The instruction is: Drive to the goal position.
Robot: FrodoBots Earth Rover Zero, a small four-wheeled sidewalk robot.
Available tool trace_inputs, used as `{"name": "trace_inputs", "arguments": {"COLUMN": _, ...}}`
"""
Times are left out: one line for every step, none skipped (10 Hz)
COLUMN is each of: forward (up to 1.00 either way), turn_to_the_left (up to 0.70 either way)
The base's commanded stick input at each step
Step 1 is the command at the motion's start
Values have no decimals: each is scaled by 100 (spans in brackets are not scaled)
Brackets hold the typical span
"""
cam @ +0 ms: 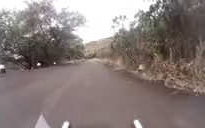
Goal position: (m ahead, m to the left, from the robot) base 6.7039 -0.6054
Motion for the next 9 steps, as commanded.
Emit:
{"name": "trace_inputs", "arguments": {"forward": 50, "turn_to_the_left": 0}}
{"name": "trace_inputs", "arguments": {"forward": 50, "turn_to_the_left": 0}}
{"name": "trace_inputs", "arguments": {"forward": 50, "turn_to_the_left": 0}}
{"name": "trace_inputs", "arguments": {"forward": 50, "turn_to_the_left": 0}}
{"name": "trace_inputs", "arguments": {"forward": 50, "turn_to_the_left": 0}}
{"name": "trace_inputs", "arguments": {"forward": 50, "turn_to_the_left": 0}}
{"name": "trace_inputs", "arguments": {"forward": 50, "turn_to_the_left": 0}}
{"name": "trace_inputs", "arguments": {"forward": 50, "turn_to_the_left": 0}}
{"name": "trace_inputs", "arguments": {"forward": 50, "turn_to_the_left": 0}}
